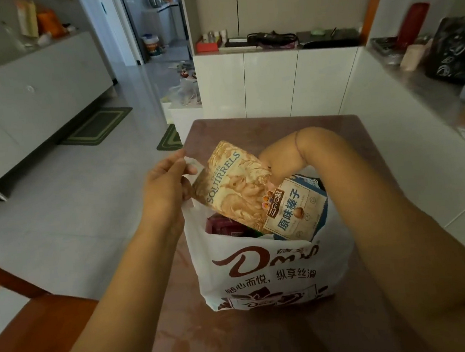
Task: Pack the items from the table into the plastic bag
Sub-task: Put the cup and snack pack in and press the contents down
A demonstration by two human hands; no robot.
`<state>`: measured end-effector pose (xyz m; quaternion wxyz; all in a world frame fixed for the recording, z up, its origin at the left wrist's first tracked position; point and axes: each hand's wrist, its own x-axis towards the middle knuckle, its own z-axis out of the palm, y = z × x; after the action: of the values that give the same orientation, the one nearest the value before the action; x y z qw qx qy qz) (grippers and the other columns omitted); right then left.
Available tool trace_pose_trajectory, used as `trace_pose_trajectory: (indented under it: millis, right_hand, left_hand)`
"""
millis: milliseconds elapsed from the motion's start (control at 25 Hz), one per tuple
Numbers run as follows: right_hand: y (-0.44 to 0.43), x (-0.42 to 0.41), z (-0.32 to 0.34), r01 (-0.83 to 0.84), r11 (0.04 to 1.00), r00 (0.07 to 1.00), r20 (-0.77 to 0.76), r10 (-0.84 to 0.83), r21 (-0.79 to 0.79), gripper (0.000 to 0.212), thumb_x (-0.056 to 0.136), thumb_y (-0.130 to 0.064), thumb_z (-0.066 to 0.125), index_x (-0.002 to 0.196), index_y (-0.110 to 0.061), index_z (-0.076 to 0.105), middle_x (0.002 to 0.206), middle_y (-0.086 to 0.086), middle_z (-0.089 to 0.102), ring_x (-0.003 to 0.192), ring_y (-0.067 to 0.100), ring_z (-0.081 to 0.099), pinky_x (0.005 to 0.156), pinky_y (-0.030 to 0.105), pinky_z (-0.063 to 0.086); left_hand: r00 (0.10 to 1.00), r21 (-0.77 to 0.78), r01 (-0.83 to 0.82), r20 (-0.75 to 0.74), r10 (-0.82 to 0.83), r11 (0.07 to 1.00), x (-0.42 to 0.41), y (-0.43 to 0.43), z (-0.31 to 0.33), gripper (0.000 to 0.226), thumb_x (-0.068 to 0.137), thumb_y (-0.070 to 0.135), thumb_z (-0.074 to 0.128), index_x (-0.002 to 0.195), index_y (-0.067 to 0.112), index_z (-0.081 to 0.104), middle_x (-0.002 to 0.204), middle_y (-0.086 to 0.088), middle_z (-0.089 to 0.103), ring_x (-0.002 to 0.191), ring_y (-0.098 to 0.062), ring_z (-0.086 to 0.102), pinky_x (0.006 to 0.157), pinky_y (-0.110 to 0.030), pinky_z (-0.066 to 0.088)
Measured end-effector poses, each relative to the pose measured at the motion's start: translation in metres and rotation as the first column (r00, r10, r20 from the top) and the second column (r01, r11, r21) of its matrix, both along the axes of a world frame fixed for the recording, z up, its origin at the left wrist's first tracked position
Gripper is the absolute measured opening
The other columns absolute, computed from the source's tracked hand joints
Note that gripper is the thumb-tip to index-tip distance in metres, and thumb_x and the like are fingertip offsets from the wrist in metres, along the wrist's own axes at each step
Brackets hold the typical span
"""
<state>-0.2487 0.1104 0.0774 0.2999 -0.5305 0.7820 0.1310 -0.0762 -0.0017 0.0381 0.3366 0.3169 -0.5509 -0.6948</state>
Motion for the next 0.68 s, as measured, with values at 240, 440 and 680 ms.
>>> trace_pose_trajectory:
  millis: [240,440,680]
  right_hand:
    - [-0.045,0.044,-0.081,0.043,0.999,0.981,-0.187,-0.045,-0.011,0.047,0.095,-0.014,0.042,0.142,-0.009,0.037,0.135,0.01,0.049,0.113,0.027,0.051,0.098,0.041,0.04]
    - [-0.011,0.045,-0.115,0.119,0.828,0.951,-0.177,-0.254,-0.549,0.062,0.089,-0.036,0.052,0.144,-0.026,0.025,0.151,0.008,0.027,0.139,0.033,0.023,0.112,0.052,0.015]
    - [0.021,0.049,-0.158,0.025,0.973,0.973,-0.216,-0.076,-0.228,0.081,0.083,-0.07,0.039,0.149,-0.041,0.001,0.161,0.0,-0.01,0.146,0.035,-0.012,0.108,0.065,-0.011]
  left_hand:
    - [0.998,-0.096,0.023,0.056,-0.017,0.995,-0.001,0.007,-0.004,0.023,0.093,0.01,0.046,0.105,0.021,0.061,0.077,0.004,0.074,0.039,-0.004,0.034,0.04,-0.016,0.035]
    - [0.989,-0.141,0.027,0.146,-0.006,0.99,-0.003,0.004,-0.013,0.022,0.086,0.014,0.058,0.107,0.023,0.06,0.063,0.008,0.068,0.036,-0.003,0.038,0.041,-0.016,0.04]
    - [0.977,-0.123,-0.064,0.195,0.087,0.99,-0.012,0.003,-0.015,0.016,0.084,0.011,0.061,0.094,0.022,0.067,0.096,-0.022,0.068,0.042,-0.017,0.049,0.039,-0.015,0.036]
